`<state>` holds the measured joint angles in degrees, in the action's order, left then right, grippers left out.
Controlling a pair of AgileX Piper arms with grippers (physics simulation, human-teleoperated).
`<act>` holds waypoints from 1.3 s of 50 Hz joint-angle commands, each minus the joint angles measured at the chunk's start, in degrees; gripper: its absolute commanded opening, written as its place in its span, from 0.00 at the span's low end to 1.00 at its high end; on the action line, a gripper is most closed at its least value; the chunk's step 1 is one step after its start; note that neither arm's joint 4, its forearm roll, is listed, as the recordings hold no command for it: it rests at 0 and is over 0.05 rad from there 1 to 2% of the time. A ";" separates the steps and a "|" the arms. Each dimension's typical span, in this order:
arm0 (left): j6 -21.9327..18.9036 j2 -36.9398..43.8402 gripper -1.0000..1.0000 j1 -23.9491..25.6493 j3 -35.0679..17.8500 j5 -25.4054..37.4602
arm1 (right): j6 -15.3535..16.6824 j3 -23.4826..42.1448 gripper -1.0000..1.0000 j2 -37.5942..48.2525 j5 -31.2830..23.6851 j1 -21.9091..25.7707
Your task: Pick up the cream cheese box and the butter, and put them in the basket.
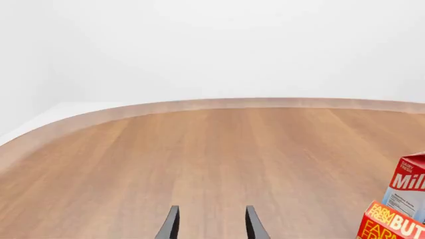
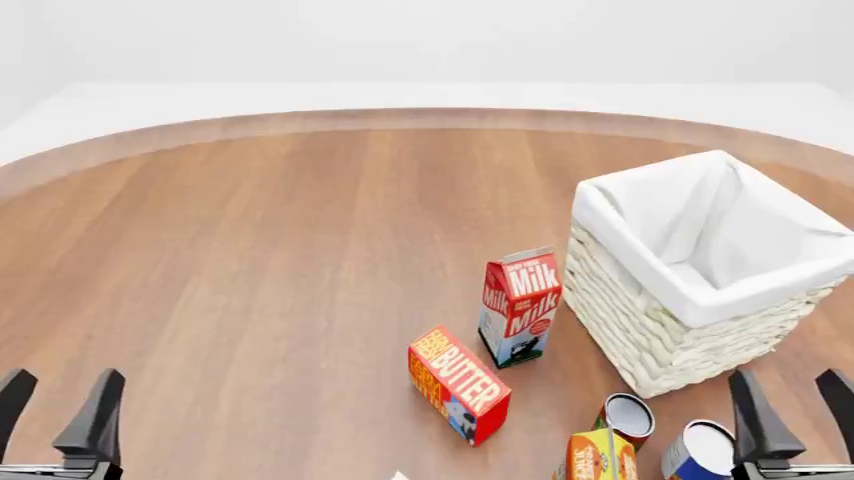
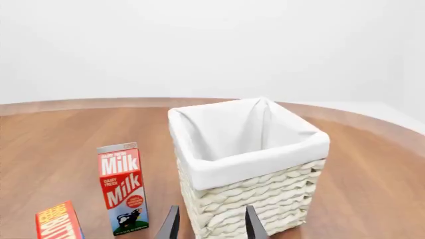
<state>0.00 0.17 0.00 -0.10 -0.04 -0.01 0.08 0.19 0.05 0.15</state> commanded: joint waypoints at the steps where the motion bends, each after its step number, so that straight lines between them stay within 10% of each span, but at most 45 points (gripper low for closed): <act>1: 0.00 0.26 1.00 0.00 -0.15 -0.07 | -0.53 0.08 1.00 0.74 0.26 0.37; 18: 0.00 0.26 1.00 0.00 -0.15 -0.07 | 1.64 3.40 1.00 9.37 3.23 1.12; 38: 0.00 0.26 1.00 0.00 -0.15 -0.07 | 4.46 18.00 1.00 20.12 -3.40 13.89; 65: 0.00 0.26 1.00 0.00 -0.15 -0.07 | -0.18 34.54 1.00 31.66 -18.79 33.02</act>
<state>0.00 0.43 0.00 -0.25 -0.11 0.95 29.57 27.22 -14.86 28.05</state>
